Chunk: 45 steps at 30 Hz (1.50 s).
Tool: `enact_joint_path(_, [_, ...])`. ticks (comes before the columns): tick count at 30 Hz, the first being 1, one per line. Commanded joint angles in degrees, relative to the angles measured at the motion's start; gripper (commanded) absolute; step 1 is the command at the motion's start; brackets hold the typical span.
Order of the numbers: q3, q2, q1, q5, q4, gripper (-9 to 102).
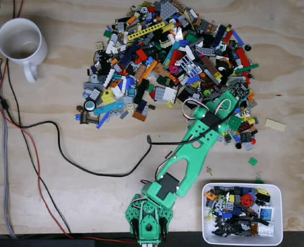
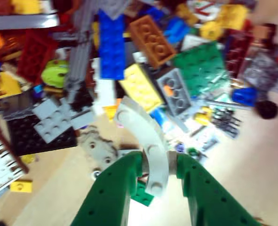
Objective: Find the closest Lego and put it in the bin.
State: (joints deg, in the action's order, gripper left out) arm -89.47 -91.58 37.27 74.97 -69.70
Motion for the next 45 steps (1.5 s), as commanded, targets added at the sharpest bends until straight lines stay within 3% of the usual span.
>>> enact_joint_path(1, [4.3,-13.7,10.7,-1.1,-3.7,1])
enact_joint_path(9, [-12.0,-34.0,30.4,1.1,-7.9,2])
enact_joint_path(15, [-29.1,-44.3,42.8,5.3,-3.8,3])
enact_joint_path(20, [-33.4,-44.9,43.6,3.6,0.0,4])
enact_joint_path(31, [-27.9,-42.3,41.7,0.3,6.2,20])
enact_joint_path(34, [-23.6,-42.4,35.0,-0.4,5.1,17])
enact_joint_path(39, [-24.4,-46.7,13.7,4.2,0.3,16])
enact_joint_path(45, [-28.2,-46.4,-8.8,0.7,0.1,17])
